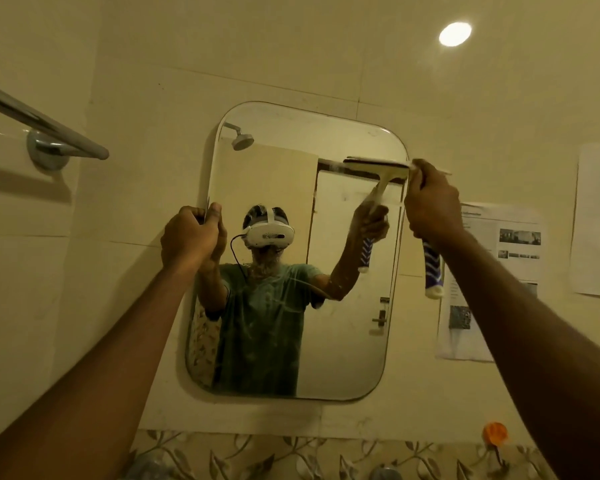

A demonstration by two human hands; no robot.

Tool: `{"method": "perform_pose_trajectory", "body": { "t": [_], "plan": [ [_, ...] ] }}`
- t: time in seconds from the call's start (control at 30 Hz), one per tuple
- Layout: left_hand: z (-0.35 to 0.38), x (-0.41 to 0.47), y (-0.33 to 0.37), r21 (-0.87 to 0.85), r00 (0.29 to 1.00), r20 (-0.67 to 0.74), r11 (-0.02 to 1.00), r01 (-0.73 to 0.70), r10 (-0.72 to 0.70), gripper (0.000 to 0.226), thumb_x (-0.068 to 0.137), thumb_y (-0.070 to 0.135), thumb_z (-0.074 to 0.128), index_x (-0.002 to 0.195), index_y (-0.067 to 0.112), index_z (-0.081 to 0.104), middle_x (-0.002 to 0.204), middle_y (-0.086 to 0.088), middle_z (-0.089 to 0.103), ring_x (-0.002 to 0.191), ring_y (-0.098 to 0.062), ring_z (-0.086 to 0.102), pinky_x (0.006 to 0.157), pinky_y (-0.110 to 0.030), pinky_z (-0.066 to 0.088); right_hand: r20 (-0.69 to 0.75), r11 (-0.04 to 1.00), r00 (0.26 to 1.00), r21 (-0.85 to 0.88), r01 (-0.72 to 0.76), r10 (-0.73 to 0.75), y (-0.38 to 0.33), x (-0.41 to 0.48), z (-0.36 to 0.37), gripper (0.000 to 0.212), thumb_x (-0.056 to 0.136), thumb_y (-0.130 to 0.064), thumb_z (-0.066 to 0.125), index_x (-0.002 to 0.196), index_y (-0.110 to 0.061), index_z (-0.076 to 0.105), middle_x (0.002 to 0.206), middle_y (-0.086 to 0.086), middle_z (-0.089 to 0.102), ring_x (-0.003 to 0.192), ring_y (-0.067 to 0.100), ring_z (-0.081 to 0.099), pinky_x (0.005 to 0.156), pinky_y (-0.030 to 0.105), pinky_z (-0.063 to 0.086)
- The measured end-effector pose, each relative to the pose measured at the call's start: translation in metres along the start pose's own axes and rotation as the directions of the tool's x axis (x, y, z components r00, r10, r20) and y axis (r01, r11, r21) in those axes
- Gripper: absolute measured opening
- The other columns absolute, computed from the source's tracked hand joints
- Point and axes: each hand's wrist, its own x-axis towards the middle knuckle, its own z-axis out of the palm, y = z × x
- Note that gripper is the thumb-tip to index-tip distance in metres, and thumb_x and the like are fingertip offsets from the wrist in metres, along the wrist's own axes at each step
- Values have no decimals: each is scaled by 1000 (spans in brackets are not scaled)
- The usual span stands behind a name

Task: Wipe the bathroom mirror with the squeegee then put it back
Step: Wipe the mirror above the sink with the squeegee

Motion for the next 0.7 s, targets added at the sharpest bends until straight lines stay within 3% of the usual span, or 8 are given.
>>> {"method": "perform_pose_trajectory", "body": {
  "t": [0.23,0.33,0.6,0.7],
  "plan": [
    [0,-2,-1,-44,1000,-6,999,27,-27,46,93,62,43,101,19,57,90,1,57,84,-18,54,71,-34,39,33,999,999,41,-6,4,39,-78,20,39,104,-36,30,142,-33,36,64,3,57,41,7,53,38,19,42],
    [-1,-5,1,-63,999,-3,997,40,-40,47,93,62,42,101,18,58,90,2,58,83,-18,54,71,-33,39,74,998,996,25,-58,56,44,-116,21,40,104,-35,31,144,-31,36,63,5,57,46,14,56,42,28,47],
    [0,-11,-4,-90,999,-24,995,36,-39,43,95,57,43,97,17,62,87,2,60,81,-16,54,71,-32,40,59,998,996,19,-65,64,23,-60,14,41,104,-40,27,144,-32,35,69,6,58,51,17,59,46,37,56],
    [0,-9,-7,-86,999,-30,995,43,-45,39,97,52,41,92,19,60,85,2,59,79,-16,54,71,-32,41,14,999,1000,40,-23,22,31,-79,21,40,105,-34,29,144,-29,35,63,0,54,44,5,57,37,18,46]
  ]
}}
